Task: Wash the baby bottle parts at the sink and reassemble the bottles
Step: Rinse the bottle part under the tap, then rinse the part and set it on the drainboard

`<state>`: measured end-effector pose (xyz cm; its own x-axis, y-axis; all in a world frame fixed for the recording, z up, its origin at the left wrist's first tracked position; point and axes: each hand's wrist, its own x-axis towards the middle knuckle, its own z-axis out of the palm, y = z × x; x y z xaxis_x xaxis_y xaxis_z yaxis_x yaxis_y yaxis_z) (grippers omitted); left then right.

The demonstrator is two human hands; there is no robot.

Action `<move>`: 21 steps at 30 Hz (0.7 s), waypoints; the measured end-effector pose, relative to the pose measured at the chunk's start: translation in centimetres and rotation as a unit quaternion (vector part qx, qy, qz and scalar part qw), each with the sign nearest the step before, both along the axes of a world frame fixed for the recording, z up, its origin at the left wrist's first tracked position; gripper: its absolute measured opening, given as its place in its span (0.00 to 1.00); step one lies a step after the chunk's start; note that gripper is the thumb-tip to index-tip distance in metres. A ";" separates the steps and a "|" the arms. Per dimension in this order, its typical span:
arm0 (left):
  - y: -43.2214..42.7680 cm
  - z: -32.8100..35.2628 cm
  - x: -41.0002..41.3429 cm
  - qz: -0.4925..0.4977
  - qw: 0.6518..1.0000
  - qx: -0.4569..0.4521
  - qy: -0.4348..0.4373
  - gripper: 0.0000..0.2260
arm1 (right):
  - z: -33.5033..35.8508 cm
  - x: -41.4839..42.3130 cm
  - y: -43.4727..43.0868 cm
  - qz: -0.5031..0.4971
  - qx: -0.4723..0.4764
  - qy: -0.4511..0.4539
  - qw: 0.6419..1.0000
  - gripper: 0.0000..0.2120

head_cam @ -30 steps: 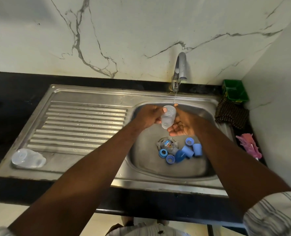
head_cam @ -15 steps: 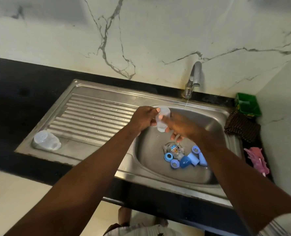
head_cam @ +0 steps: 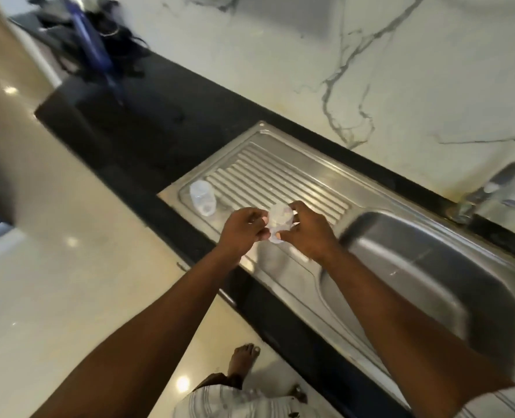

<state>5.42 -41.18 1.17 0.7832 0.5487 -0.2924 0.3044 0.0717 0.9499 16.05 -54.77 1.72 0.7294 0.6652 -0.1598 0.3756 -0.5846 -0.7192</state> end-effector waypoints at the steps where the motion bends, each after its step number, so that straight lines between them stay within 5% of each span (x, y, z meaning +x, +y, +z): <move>1: 0.5 -0.1 -0.5 0.023 1.000 0.017 0.005 0.07 | -0.2 -0.3 1.0 0.008 0.013 -0.006 1.000 0.28; 9: 7.0 -2.3 -4.5 0.141 0.989 0.025 0.045 0.03 | -1.7 -2.9 10.6 0.091 0.010 -0.032 0.995 0.28; 21: 9.9 -3.9 -4.8 0.124 0.987 0.032 0.092 0.11 | -3.3 -2.8 13.4 0.109 -0.006 -0.025 0.994 0.27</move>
